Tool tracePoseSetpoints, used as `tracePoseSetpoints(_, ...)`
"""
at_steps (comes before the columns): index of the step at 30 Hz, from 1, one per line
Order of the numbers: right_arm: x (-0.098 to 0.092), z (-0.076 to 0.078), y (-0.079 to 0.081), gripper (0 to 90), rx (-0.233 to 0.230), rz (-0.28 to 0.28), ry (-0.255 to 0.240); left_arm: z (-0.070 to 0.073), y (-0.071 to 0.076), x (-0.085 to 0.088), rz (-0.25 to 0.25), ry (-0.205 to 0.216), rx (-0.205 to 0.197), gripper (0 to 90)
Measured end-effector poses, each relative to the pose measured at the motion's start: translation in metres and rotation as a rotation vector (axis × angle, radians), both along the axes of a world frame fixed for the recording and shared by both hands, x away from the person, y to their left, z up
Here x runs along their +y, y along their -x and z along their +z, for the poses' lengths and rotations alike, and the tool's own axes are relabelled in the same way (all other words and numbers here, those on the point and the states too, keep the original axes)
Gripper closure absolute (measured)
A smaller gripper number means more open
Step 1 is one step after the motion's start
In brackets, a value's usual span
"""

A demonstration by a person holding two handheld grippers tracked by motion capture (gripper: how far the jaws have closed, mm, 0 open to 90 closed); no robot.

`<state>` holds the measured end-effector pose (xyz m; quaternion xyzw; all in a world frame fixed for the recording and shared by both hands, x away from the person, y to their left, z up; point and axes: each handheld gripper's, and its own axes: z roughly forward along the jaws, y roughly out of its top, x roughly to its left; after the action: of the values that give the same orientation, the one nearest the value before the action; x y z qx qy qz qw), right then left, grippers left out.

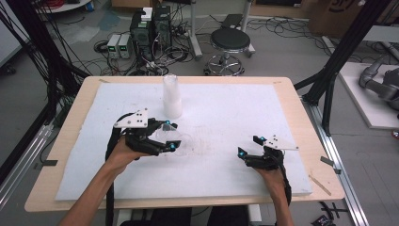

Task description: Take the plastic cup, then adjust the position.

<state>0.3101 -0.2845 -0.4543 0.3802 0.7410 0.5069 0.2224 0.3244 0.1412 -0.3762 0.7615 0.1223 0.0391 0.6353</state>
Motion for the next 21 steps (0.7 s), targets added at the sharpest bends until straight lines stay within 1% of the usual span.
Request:
tracePoseSetpoints(3, 0.000, 0.000, 0.000, 17.1, -0.005, 0.000, 0.006, -0.006, 0.000, 0.001, -0.005, -0.002, 0.000, 36.6)
tracePoseSetpoints(4, 0.000, 0.000, 0.000, 17.1, -0.005, 0.000, 0.006, -0.006, 0.000, 0.001, -0.005, -0.002, 0.000, 36.6)
tracePoseSetpoints(6, 0.001, 0.000, 0.000, 17.1, -0.006, 0.001, 0.010, -0.011, 0.000, 0.002, -0.010, 0.031, -0.002, 36.5)
tracePoseSetpoints(7, 0.001, 0.000, 0.000, 17.1, -0.006, 0.001, 0.010, -0.011, 0.000, 0.002, -0.010, 0.031, -0.002, 36.6)
tracePoseSetpoints(8, 0.001, 0.000, 0.000, 17.1, -0.006, 0.000, 0.011, -0.013, -0.001, 0.003, -0.015, 0.040, -0.002, 36.6)
tracePoseSetpoints(10, 0.001, 0.000, 0.000, 17.1, -0.004, 0.001, 0.010, -0.015, -0.003, 0.004, -0.008, 0.036, -0.003, 36.6)
tracePoseSetpoints(14, 0.001, 0.000, 0.001, 17.1, -0.011, 0.006, 0.010, -0.017, -0.006, 0.006, 0.007, 0.048, 0.001, 36.6)
tracePoseSetpoints(16, 0.000, 0.000, 0.002, 17.1, -0.016, 0.014, 0.007, -0.016, -0.006, 0.007, 0.005, 0.051, -0.002, 36.7)
tracePoseSetpoints(18, 0.000, 0.000, 0.001, 17.1, -0.009, 0.021, 0.000, -0.015, -0.006, 0.009, 0.010, 0.056, -0.006, 36.8)
tracePoseSetpoints(19, -0.001, 0.000, -0.001, 17.1, 0.002, 0.032, -0.005, -0.016, -0.006, 0.009, 0.013, 0.059, 0.000, 36.7)
tracePoseSetpoints(20, -0.001, 0.000, -0.001, 17.1, 0.002, 0.032, -0.005, -0.016, -0.006, 0.009, 0.013, 0.059, 0.000, 36.7)
tracePoseSetpoints(21, -0.001, 0.000, -0.001, 17.1, 0.007, 0.057, 0.000, -0.016, -0.007, 0.010, 0.019, 0.057, 0.002, 36.7)
